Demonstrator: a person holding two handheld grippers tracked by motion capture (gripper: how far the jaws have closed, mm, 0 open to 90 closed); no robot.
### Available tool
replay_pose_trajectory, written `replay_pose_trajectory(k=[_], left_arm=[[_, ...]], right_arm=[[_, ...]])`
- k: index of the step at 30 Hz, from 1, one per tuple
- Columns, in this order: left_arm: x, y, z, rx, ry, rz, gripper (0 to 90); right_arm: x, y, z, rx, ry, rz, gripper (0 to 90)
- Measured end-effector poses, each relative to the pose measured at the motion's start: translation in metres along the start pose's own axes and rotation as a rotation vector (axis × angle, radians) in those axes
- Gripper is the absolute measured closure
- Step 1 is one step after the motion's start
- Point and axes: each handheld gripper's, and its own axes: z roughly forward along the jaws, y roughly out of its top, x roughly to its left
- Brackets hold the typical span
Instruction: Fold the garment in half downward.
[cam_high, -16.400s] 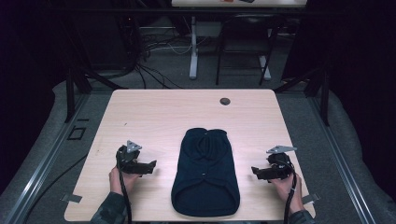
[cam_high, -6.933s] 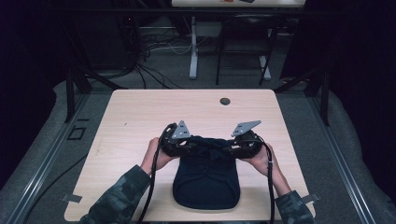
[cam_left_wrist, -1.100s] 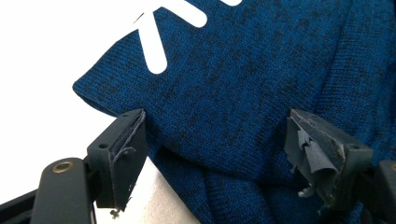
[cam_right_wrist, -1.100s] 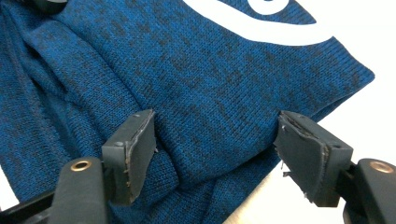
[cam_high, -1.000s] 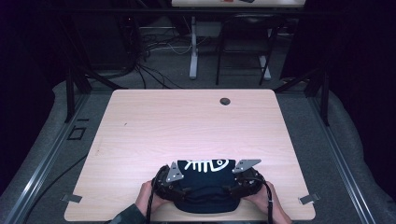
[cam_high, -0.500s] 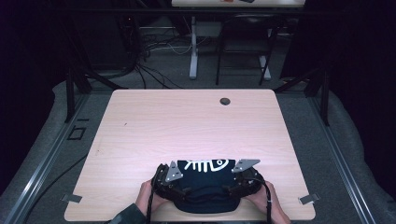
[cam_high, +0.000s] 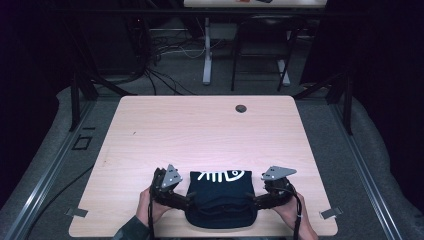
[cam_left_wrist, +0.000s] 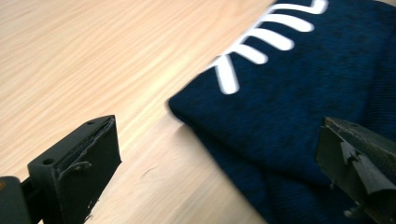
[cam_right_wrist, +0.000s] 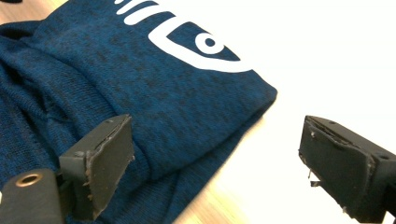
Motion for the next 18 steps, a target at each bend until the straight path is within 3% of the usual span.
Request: replay_pose_trajectory(k=[5,14,18], left_arm=[[0.016,-0.007,-0.006,0.009,0.027,-0.040,0.1],[0.043,-0.026,-0.003,0.052,0.078,-0.114,0.1],[0.051,-0.033,0.003,0.091,0.063,-0.147,0.2]], right_arm=[[-0.011,-0.005,-0.007,-0.008,-0.029,0.033,9.6],[-0.046,-0.028,-0.013,0.005,-0.094,0.131,10.2],[-0.056,-0.036,-0.008,0.031,-0.108,0.161,10.5]])
